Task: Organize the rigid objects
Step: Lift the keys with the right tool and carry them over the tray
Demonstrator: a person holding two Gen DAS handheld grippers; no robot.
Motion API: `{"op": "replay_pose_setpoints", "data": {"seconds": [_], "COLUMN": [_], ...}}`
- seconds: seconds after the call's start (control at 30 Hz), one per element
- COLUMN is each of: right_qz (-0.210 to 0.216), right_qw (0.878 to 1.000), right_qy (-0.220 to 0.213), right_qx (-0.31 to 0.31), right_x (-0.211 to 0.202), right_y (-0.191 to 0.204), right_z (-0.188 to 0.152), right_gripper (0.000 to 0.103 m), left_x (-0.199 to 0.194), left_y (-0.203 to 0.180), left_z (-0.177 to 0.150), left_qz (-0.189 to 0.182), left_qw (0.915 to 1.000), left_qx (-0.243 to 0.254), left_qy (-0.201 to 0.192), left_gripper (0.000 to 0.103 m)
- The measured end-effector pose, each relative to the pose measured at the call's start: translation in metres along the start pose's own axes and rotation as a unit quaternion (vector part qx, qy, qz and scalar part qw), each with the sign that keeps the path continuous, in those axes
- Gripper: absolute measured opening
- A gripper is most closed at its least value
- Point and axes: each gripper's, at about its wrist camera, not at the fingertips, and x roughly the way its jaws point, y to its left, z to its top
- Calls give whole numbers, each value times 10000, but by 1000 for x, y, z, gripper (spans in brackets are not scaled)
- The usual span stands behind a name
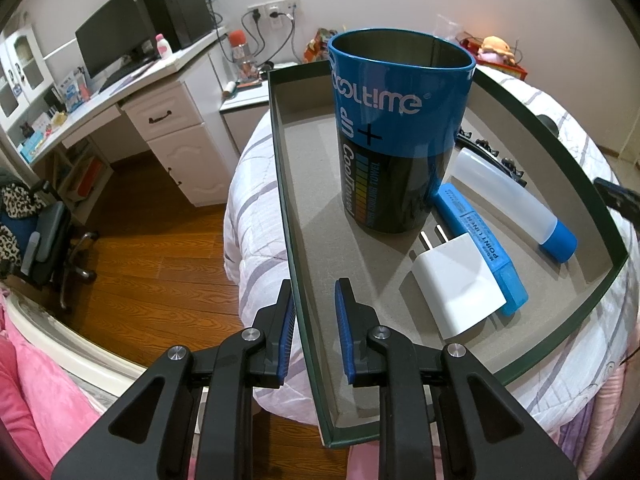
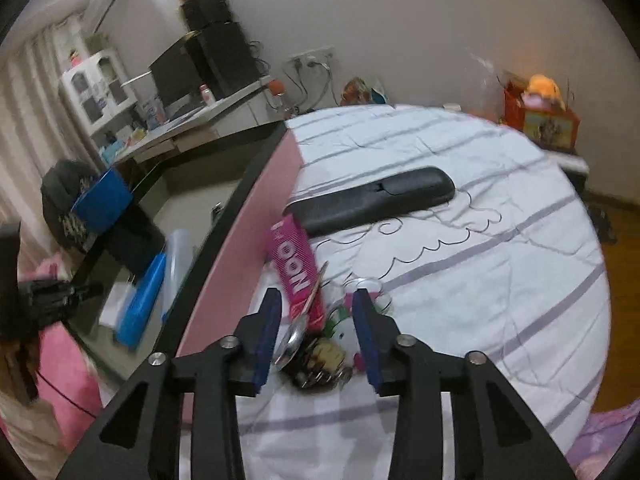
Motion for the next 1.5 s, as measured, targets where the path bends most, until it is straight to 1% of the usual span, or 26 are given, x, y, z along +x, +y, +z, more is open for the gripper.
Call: {"op": "replay_pose_setpoints", "data": {"seconds": [0.07,0.13,0.17,0.27,0.3,0.33,0.43,0.5,0.53,0.57,0.6,0.67,0.73,0.87,1.13,1.17,1.23,1.27,1.33,1.5], "right_qz": [-259,-456,-523,-940,-948,-913,-1008,-967,-961,-965,-915,-846,-881,-886,-963,-933,-972,-947,-962,-900], "right_qw": [9992,9971,9956,9878,9873,9878,9861,9864,9861,9856,9862,9878,9879,9886,9870,9873,9854,9856,9836,9810], "right_qy": [-4,63,124,334,426,422,345,289,296,278,287,303,272,52,-516,-490,-651,-621,-731,-803], "right_qx": [-312,-610,-763,-1200,-1204,-1189,-1273,-1301,-1321,-1362,-1351,-1268,-1245,-1213,-1181,-1185,-1235,-1259,-1338,-1522], "right_x": [-9,-10,-8,7,15,15,20,22,21,20,18,12,8,-7,-44,-47,-53,-54,-58,-59], "right_y": [11,22,26,30,29,24,23,20,19,19,19,18,19,23,27,30,34,37,44,60], "right_z": [-6,-11,-13,-18,-18,-21,-17,-14,-15,-14,-13,-15,-17,-15,15,20,27,31,39,51], "right_gripper": [54,59,59,59,59,59,59,59,54,41,34,33,32,21,20,20,20,20,20,20], "left_x": [0,0,0,0,0,0,0,0,0,0,0,0,0,0,-1,-1,-1,-1,-1,-2], "left_y": [0,0,0,0,0,0,0,0,0,0,1,0,1,1,1,1,1,1,0,1], "left_z": [0,0,0,0,0,0,0,0,0,0,0,-1,-1,-1,-1,-1,-1,-1,-1,0], "left_qz": [1,4,5,-2,2,6,4,1,0,-2,-7,-4,-8,-4,-11,-14,-12,-14,-16,-43], "left_qw": [10000,10000,10000,10000,10000,10000,10000,10000,10000,10000,10000,10000,10000,10000,10000,10000,10000,10000,10000,10000], "left_qx": [-10,-6,-8,-6,-5,-2,-3,-7,-11,-8,-11,-11,-12,-10,-26,-25,-27,-27,-27,-35], "left_qy": [-2,-1,-1,-2,0,2,3,-2,-2,-6,-9,-9,-11,-7,-18,-17,-19,-19,-21,-27], "left_gripper": [18,18,18,18,18,18,19,19,19,18,19,19,19,19,19,19,19,19,19,19]}}
